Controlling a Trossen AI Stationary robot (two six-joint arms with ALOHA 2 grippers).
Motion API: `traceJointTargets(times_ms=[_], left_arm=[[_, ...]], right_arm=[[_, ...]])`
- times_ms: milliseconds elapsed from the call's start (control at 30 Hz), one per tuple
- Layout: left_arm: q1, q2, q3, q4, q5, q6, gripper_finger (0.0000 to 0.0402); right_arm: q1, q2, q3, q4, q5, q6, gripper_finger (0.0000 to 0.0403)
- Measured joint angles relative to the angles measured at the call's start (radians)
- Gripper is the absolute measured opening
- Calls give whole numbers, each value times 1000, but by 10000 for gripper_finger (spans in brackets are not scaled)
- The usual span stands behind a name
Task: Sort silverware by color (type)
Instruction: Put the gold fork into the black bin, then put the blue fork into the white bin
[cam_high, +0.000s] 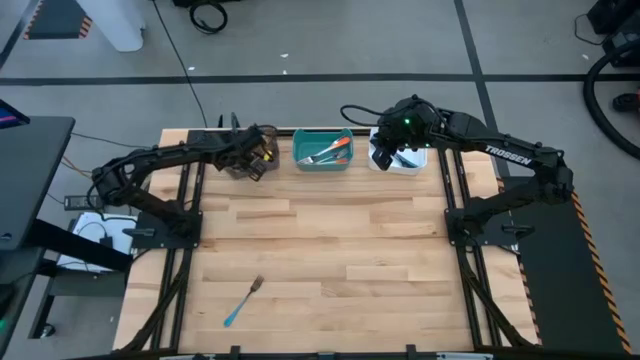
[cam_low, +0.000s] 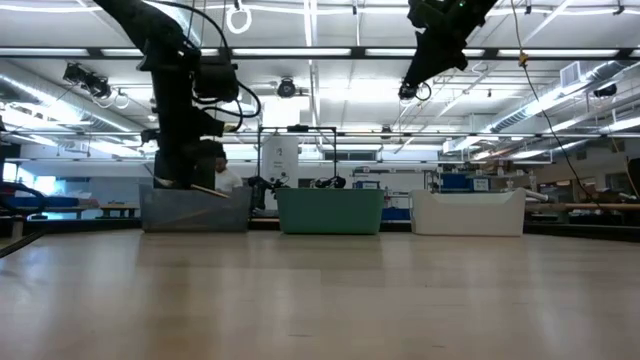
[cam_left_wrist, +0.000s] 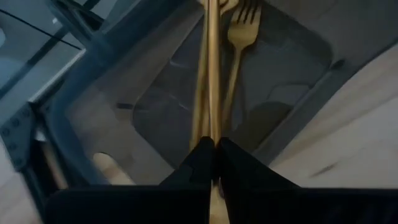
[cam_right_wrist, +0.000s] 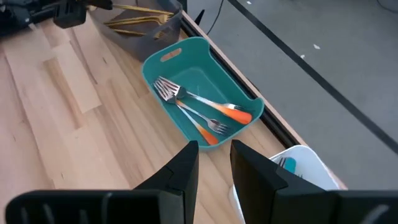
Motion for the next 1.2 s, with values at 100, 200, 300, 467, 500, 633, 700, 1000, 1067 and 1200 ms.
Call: traceJointTargets(times_ms=[100, 200, 300, 467, 500, 633, 700, 1000, 1067, 1200], left_arm=[[33, 0, 0, 0, 8, 72, 27], [58, 0, 0, 0, 12, 108, 32], [85, 0, 0, 0, 11, 161, 44], [125, 0, 0, 15, 19, 188, 75], [135, 0, 0, 23, 37, 189, 81], [154, -1, 17, -4, 125, 153, 105], [148, -1, 52, -76, 163, 138, 110], [11, -150, 151, -219, 246, 38, 111], [-16, -196, 151, -271, 242, -27, 111], [-65, -275, 151, -424, 233, -161, 111]], right_arm=[[1, 0, 0, 0, -1, 45, 101], [6, 0, 0, 0, -12, 89, 101], [18, 0, 0, 0, -17, 121, 101], [48, 3, 0, 3, -17, 176, 101], [57, 5, 0, 10, -18, 190, 101], [98, 29, -20, 129, -97, 231, 101], [128, 63, -30, 220, -190, 242, 101], [261, 289, -32, 479, -470, 218, 101], [279, 322, -32, 469, -498, 218, 101], [307, 374, -32, 473, -546, 209, 101]])
